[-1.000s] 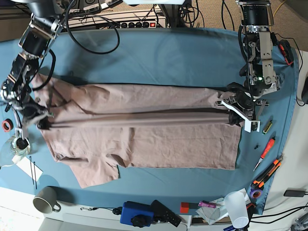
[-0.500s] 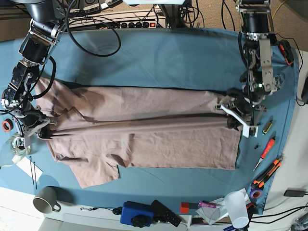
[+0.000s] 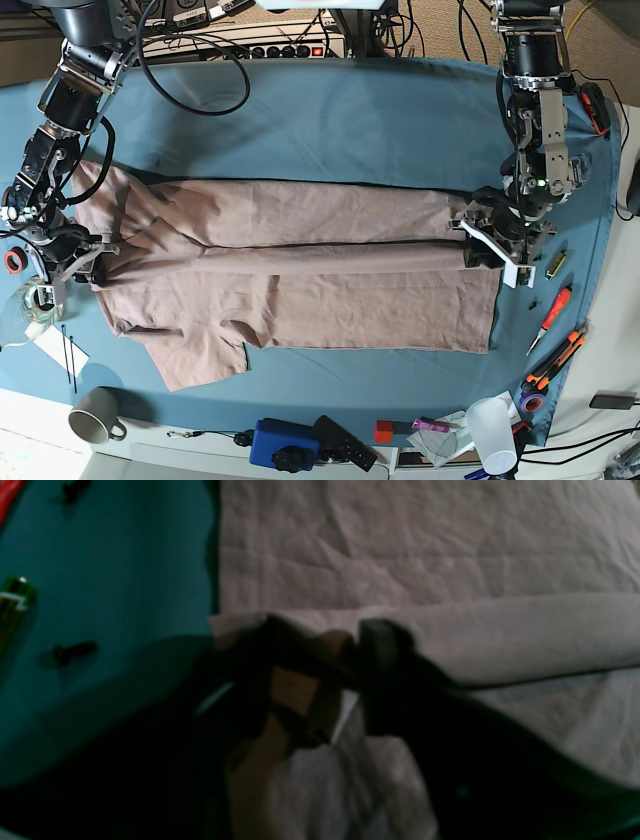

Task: Fold the T-shirt properly
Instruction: 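Release the fold and raise both grippers, then grasp the folded edge with both grippers, then drag the shirt toward the robot with both grippers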

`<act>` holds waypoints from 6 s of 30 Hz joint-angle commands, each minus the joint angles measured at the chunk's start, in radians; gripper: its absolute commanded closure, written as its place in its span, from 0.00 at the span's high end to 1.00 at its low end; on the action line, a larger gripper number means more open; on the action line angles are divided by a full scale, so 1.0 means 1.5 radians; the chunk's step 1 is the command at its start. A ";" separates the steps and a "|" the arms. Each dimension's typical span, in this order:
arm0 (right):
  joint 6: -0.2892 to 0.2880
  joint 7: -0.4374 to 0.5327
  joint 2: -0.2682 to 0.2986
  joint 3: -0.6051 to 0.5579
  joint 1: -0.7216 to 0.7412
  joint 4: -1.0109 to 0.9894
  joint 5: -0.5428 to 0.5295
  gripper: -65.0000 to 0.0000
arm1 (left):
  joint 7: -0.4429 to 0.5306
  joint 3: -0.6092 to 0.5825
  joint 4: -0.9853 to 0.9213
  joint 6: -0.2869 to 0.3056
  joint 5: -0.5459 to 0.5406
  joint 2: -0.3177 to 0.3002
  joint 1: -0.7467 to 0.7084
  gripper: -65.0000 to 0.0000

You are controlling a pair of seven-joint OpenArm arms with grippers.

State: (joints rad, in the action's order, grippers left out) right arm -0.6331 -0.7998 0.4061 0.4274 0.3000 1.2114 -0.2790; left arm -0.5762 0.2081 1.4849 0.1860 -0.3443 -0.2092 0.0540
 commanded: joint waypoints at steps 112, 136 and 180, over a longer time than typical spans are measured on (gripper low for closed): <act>0.027 -0.236 -0.027 0.200 -0.146 0.013 -0.218 0.00 | -0.405 0.003 0.050 -0.081 -0.005 -0.007 0.001 0.00; 0.017 -0.354 0.021 0.237 -0.204 0.161 -0.311 0.00 | -0.449 0.003 0.137 -0.049 -0.032 -0.113 -0.027 0.00; -0.004 -0.398 0.031 0.371 -0.425 0.275 -0.422 0.23 | -0.438 0.100 0.353 0.029 -0.119 -0.121 -0.285 0.40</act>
State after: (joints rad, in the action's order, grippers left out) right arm -0.6365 -1.4136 0.4194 0.9733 -0.3374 1.6054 -0.8955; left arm -1.2411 0.3496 1.9980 0.2295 -0.5194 -0.3771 -0.3763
